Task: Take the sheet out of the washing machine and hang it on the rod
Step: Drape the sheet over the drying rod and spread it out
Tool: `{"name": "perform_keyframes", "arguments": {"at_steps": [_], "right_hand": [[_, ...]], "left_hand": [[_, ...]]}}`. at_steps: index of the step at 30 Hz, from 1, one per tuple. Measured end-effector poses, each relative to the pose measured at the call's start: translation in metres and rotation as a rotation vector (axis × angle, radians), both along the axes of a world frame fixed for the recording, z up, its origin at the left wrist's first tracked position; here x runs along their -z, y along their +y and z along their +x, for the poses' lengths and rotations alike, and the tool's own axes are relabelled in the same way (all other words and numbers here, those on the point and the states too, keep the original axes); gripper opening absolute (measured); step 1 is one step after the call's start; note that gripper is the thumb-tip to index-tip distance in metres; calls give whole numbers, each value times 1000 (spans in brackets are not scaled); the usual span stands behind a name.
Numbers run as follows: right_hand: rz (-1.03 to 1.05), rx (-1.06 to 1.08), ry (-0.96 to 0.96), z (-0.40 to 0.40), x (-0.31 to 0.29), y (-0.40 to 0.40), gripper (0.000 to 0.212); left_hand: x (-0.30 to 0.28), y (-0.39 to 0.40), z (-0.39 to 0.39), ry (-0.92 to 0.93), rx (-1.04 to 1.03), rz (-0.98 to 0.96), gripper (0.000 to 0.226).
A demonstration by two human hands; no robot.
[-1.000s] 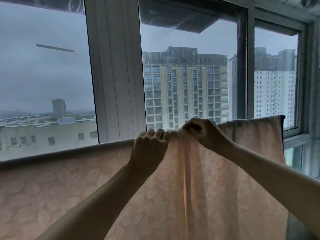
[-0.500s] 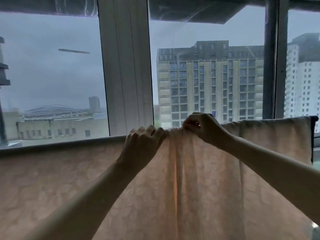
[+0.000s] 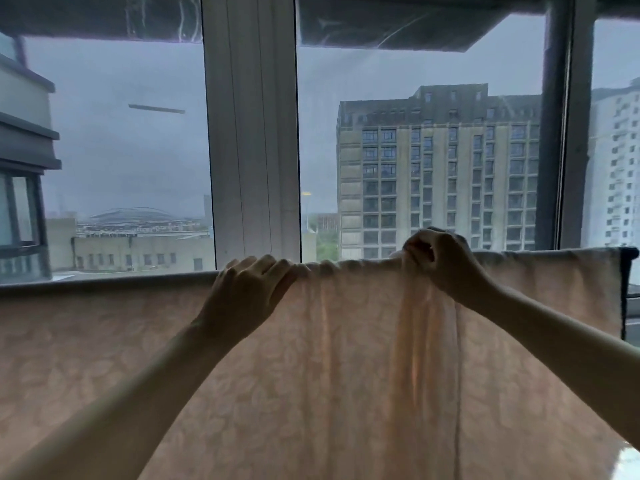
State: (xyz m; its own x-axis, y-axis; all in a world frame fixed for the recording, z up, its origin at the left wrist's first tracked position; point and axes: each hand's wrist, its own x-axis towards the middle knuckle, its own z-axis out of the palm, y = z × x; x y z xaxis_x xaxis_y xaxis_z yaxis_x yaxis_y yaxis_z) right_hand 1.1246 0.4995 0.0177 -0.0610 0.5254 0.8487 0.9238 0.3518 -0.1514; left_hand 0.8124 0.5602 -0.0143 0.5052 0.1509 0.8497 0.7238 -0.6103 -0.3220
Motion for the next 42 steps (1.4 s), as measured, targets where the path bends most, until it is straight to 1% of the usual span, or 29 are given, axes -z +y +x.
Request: {"name": "perform_keyframes", "arguments": {"at_steps": [3, 6, 8, 14, 16, 20, 23, 27, 33, 36, 40, 42], "right_hand": [[-8, -43, -60, -8, -6, 0, 16], [-19, -93, -180, -20, -1, 6, 17], [-8, -115, -213, -24, 1, 9, 17], [38, -102, -198, -29, -3, 16, 6], [36, -86, -186, -27, -3, 20, 7], [-4, 16, -66, 6, -7, 21, 12], [-88, -2, -40, 19, -5, 16, 13], [-132, -27, -39, 22, -11, 15, 15], [-106, -43, -44, 19, -6, 20, 14], [-100, -48, -51, 21, -5, 21, 13], [-80, -59, -50, 26, -4, 20, 10], [-71, -59, -54, 28, -2, 19, 10]], "left_hand": [[1, 4, 1, -12, -6, 5, 33], [1, 6, 1, -17, -17, 1, 35], [1, 6, 0, -19, -12, 7, 34], [3, 6, -1, -22, -17, 23, 30], [3, 6, -1, -23, -26, 26, 29], [2, 3, 0, -23, -12, 23, 31], [2, 1, 10, -22, -20, 35, 34], [4, 0, 34, 17, -30, 120, 35], [1, -1, 91, 94, 34, 165, 29], [-3, -1, 117, 107, 43, 195, 29], [-8, 4, 141, 97, 45, 173, 24], [-9, 7, 147, 87, 44, 183, 26]]}}
